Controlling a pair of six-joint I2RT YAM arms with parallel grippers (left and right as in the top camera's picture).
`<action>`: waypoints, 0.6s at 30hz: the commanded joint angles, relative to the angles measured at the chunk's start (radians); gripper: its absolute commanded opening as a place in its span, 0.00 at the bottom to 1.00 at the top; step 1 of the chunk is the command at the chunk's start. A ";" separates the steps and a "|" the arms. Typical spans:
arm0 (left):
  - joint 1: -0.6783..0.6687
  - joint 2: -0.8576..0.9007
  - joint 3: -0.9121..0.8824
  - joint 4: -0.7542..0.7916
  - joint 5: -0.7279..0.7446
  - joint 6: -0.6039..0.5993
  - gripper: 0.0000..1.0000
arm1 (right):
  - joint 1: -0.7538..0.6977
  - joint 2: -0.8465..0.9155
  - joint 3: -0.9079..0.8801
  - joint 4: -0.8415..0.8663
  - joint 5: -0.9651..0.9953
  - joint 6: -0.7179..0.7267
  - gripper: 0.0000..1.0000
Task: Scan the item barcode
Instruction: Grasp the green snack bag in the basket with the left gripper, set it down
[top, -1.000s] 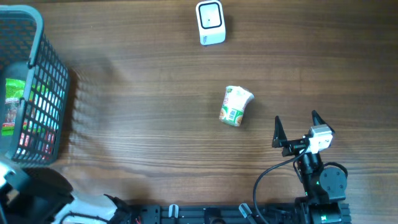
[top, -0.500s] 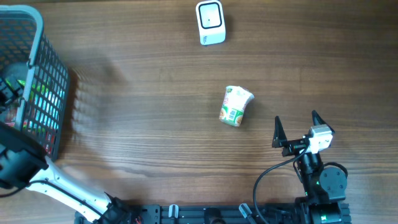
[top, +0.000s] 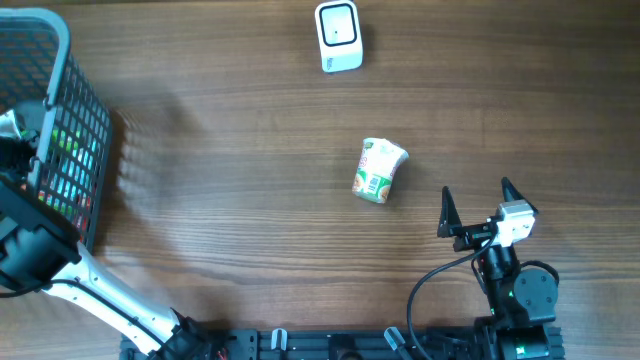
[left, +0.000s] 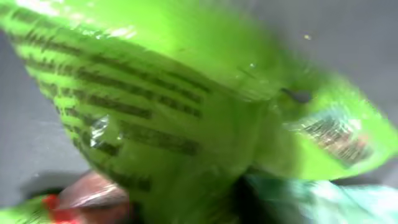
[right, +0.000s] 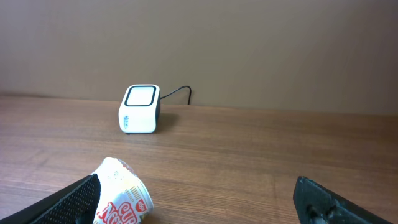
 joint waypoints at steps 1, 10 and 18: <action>-0.010 0.083 -0.069 -0.047 0.098 0.005 0.04 | -0.002 -0.006 -0.001 0.003 0.009 0.012 1.00; -0.007 -0.193 0.249 -0.262 0.102 -0.237 0.04 | -0.002 -0.006 -0.001 0.003 0.009 0.012 1.00; -0.003 -0.583 0.319 -0.274 0.214 -0.436 0.03 | -0.002 -0.006 -0.001 0.003 0.009 0.011 1.00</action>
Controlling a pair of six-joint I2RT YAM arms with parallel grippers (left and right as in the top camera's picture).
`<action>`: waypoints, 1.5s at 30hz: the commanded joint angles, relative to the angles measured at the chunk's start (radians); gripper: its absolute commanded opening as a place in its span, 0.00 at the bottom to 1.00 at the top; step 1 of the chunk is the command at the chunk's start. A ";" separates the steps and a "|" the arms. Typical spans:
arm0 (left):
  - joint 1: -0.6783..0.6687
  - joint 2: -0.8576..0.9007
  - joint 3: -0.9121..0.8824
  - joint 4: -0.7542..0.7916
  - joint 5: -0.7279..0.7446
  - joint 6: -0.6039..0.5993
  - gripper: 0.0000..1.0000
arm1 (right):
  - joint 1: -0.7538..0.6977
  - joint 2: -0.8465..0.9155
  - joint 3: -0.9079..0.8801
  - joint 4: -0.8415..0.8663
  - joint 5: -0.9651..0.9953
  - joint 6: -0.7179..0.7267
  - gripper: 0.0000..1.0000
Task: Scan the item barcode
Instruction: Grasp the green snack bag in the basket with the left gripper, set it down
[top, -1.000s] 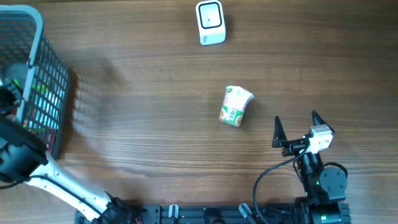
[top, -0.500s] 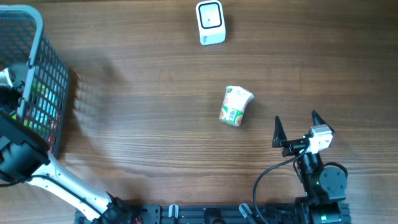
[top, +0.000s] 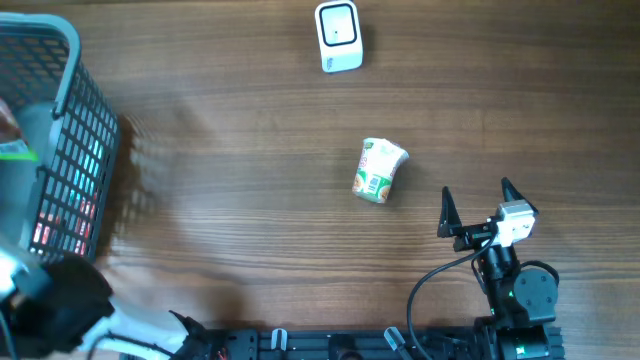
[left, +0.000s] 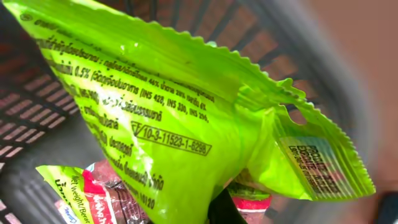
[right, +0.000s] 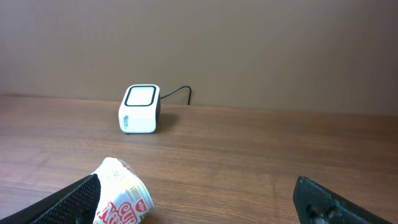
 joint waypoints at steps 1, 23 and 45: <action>-0.014 -0.144 0.026 -0.023 0.155 -0.101 0.04 | -0.002 -0.006 -0.001 0.002 0.009 0.012 1.00; -1.157 -0.061 -0.723 0.121 -0.006 -0.303 1.00 | -0.002 -0.006 -0.001 0.002 0.009 0.012 0.99; 0.118 -0.186 -0.286 -0.122 -0.112 -0.392 1.00 | -0.002 -0.006 -0.001 0.002 0.009 0.012 1.00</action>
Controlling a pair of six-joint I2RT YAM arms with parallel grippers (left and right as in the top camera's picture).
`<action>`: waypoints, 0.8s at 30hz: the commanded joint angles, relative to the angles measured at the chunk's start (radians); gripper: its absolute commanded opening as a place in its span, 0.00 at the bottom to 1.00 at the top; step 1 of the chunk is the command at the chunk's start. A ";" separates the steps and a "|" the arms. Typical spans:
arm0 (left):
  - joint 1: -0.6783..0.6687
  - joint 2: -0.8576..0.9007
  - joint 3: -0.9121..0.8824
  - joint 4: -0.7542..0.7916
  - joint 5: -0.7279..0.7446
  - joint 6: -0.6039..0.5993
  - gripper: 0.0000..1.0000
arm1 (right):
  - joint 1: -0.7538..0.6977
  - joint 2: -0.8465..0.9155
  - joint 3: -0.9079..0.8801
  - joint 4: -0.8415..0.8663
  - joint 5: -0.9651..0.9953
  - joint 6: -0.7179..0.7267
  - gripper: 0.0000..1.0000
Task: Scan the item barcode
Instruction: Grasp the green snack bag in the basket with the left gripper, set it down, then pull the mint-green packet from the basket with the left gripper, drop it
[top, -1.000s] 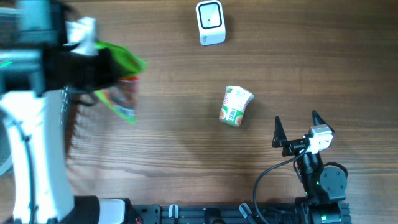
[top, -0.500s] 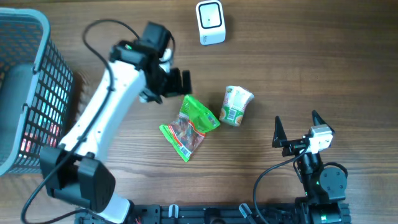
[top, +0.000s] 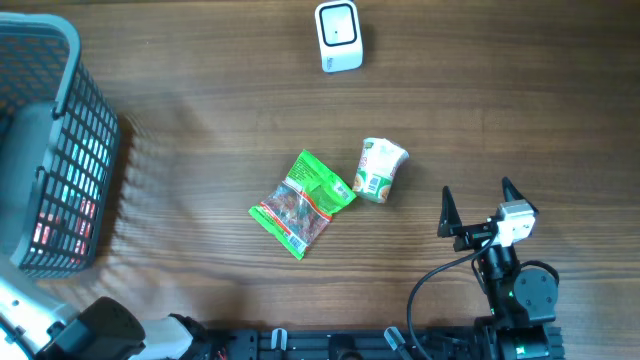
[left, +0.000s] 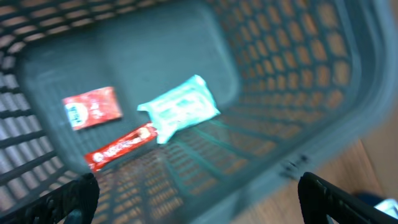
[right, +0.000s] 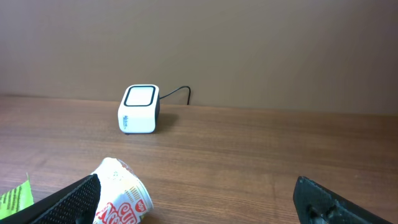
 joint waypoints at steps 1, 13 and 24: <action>0.119 0.037 -0.114 0.020 -0.027 -0.158 1.00 | -0.002 -0.006 -0.001 0.002 0.006 0.011 1.00; -0.043 0.261 -0.362 0.331 0.076 -0.138 1.00 | -0.002 -0.006 -0.001 0.002 0.006 0.012 1.00; -0.105 0.469 -0.450 0.478 -0.013 -0.141 1.00 | -0.002 -0.006 -0.001 0.002 0.006 0.011 1.00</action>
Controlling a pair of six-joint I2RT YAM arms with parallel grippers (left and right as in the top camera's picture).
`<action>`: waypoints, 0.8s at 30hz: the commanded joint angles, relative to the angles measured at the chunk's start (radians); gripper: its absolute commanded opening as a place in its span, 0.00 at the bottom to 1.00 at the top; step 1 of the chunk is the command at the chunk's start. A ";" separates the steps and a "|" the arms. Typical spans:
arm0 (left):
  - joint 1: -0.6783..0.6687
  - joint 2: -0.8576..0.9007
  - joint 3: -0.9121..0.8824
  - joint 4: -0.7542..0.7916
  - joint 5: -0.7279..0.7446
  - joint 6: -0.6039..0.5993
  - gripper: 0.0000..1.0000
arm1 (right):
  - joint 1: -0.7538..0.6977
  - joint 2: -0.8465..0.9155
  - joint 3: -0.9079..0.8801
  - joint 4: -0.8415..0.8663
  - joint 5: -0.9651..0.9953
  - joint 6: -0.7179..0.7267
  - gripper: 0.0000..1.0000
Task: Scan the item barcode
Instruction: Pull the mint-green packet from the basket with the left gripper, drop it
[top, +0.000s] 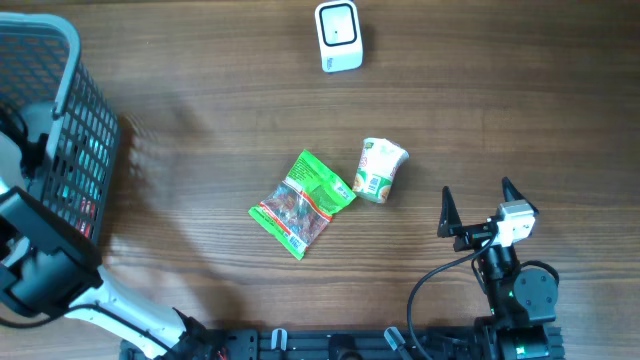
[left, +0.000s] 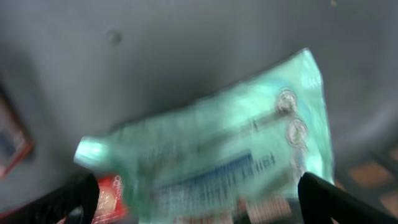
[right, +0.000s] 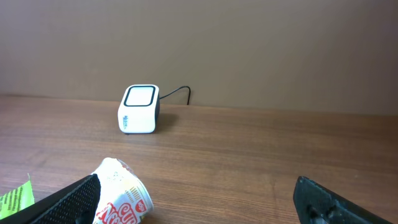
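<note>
My left gripper (left: 199, 208) is open, low inside the grey basket (top: 88, 120), its jaws either side of a blurred mint-green packet (left: 217, 155) that it is not gripping. The corner of a red packet (left: 107, 198) shows by the left finger. On the table lie a green snack packet (top: 303, 203) and a tipped cup noodle (top: 380, 170), side by side. The white barcode scanner (top: 338, 36) stands at the far edge. My right gripper (top: 475, 215) rests open near the front right, empty; its view shows the scanner (right: 140, 109) and the cup (right: 124, 196).
The left arm (top: 45, 265) stretches from the front edge up into the basket. A black cable runs from the scanner toward the back wall (right: 177, 92). A corner of the green packet (right: 15, 200) shows at the right wrist view's left edge.
My left gripper was high above the basket, looking down on its packets; now it is low inside, close over the mint-green packet. The green packet, the cup and the right arm are unmoved.
My left gripper held the green packet down in the basket, then held it raised above the basket floor. Later the green packet lay on the table beside the cup and the gripper was open over the basket. Now it is low over the mint-green packet.
</note>
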 joint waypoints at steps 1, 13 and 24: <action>-0.003 0.045 -0.089 0.092 0.041 0.005 1.00 | -0.002 -0.006 -0.001 0.003 0.006 0.012 1.00; 0.129 -0.269 0.267 -0.216 0.112 0.006 0.11 | -0.002 -0.006 -0.001 0.003 0.006 0.012 1.00; -0.236 -0.729 0.271 -0.529 0.272 0.124 0.14 | -0.002 -0.006 -0.001 0.003 0.006 0.012 1.00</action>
